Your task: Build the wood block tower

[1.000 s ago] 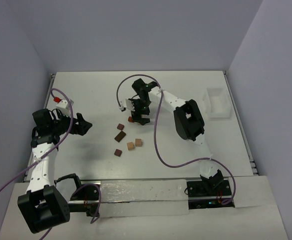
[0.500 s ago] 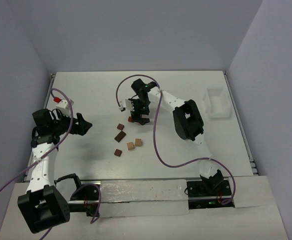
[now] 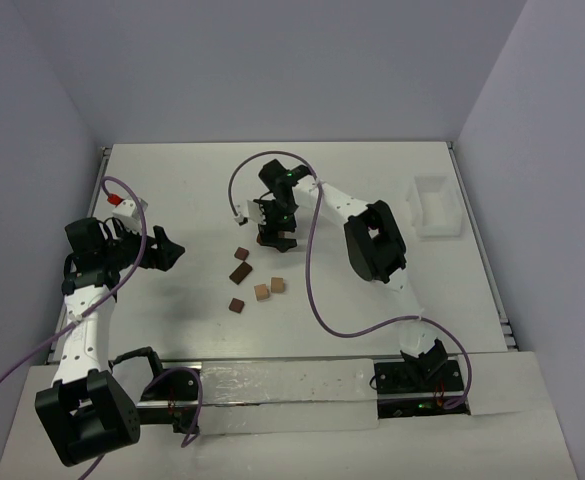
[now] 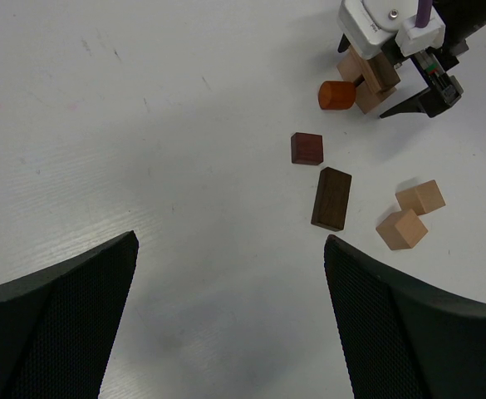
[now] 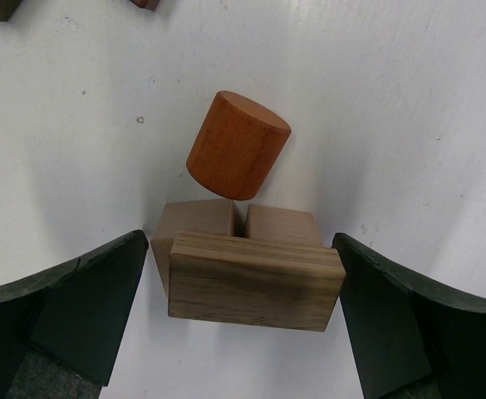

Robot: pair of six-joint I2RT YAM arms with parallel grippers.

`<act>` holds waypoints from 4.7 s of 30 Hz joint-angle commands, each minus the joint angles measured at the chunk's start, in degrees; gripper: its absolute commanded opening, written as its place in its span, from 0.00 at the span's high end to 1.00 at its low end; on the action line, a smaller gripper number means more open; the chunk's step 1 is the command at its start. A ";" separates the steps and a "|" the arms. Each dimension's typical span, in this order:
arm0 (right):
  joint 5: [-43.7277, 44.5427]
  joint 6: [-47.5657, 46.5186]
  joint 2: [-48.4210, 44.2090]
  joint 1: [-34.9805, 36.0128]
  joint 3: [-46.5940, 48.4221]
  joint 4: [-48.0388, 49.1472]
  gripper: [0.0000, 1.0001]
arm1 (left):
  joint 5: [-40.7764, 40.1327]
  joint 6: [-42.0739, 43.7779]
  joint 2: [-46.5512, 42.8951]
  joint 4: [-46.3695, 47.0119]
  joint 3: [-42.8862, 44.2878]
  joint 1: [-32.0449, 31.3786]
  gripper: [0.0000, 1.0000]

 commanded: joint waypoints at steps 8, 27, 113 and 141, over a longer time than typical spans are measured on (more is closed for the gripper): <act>0.27 1.01 1.47 0.58 3.22 -0.19 0.05 | 0.17 0.00 0.12 2.27 0.47 0.51 0.01; 0.01 1.80 2.18 0.58 4.28 -0.81 0.19 | 0.17 0.00 0.12 2.34 0.54 0.42 0.01; 0.30 -2.26 -16.48 -7.81 -10.33 -6.02 0.00 | 1.46 -0.21 -1.71 2.45 0.47 0.50 0.01; 25.47 72.65 -44.49 5.12 -47.35 25.23 1.00 | -2.81 -3.96 -6.11 4.91 -0.66 0.25 0.05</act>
